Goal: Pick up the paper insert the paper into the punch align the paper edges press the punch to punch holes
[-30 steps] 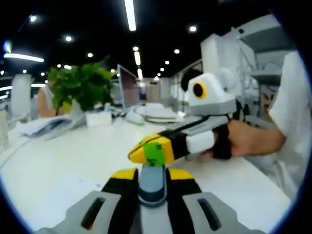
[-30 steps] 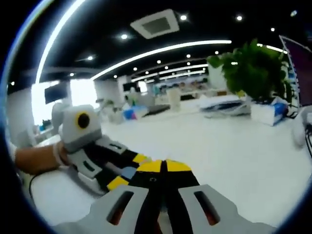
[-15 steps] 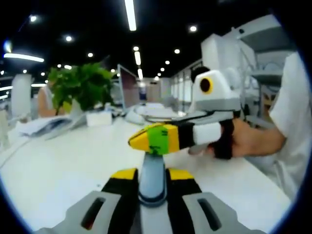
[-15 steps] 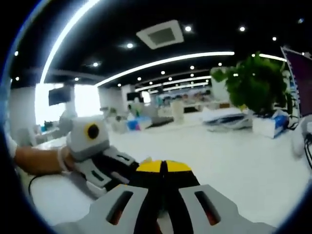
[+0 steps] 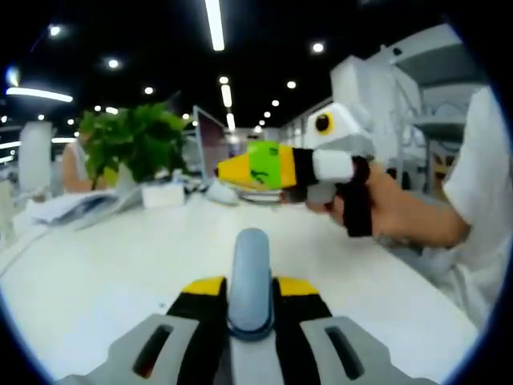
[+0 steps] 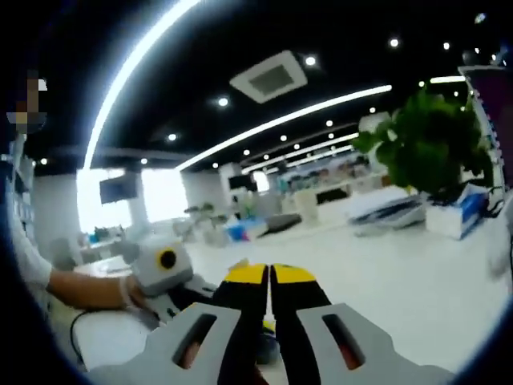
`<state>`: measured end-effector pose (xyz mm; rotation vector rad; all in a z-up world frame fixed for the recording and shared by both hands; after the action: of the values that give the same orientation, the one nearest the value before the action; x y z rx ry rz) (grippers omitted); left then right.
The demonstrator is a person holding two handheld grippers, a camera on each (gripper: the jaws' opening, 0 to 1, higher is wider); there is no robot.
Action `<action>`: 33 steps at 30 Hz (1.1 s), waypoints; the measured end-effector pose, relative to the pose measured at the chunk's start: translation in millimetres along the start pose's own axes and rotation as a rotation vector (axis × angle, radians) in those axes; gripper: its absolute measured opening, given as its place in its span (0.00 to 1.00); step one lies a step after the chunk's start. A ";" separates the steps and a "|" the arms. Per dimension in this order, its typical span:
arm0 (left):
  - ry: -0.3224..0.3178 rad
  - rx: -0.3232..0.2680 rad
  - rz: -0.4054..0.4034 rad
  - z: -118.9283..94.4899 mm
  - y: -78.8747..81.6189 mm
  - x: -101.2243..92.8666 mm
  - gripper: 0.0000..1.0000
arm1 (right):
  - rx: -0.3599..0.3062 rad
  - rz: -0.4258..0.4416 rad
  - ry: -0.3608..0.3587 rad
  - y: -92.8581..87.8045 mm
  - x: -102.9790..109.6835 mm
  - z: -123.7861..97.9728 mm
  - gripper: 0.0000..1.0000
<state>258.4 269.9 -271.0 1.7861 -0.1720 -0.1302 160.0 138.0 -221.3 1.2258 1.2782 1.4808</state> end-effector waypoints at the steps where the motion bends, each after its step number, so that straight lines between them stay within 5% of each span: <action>1: 0.000 0.000 -0.001 -0.1 -0.2 -0.1 0.25 | 0.021 -0.017 -0.016 -3.0 -6.0 -3.2 0.08; 6: 0.000 -0.001 -0.003 0.0 -1.1 -1.0 0.25 | 0.071 -0.083 -0.053 -23.3 -24.2 -12.1 0.08; 11: -0.003 -0.002 -0.003 0.0 -1.2 -1.1 0.25 | 0.098 -0.135 -0.046 -28.5 -18.1 -9.8 0.10; 20: 0.001 -0.006 0.004 0.0 -0.3 -0.1 0.28 | 0.086 -0.043 -0.054 -29.6 -27.2 -12.1 0.13; 28: 0.016 -0.012 0.000 -2.0 2.4 2.6 0.31 | 0.107 -0.081 -0.053 -30.2 -26.5 -8.3 0.15; 33: 0.017 -0.074 -0.044 -7.7 11.8 9.3 0.39 | 0.104 -0.079 -0.059 -28.8 -27.4 -7.6 0.17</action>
<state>268.4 272.9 -257.7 1.7177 -0.1140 -0.1508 157.5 114.5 -254.3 1.2622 1.3633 1.3271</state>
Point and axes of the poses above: the point that each gripper's makers call its tool centre point, and the gripper's own axes: z roughly forward along the fingers, x roughly to its left, y roughly out of its top, the point moved 9 cm from there along -z, roughly backward along the fingers
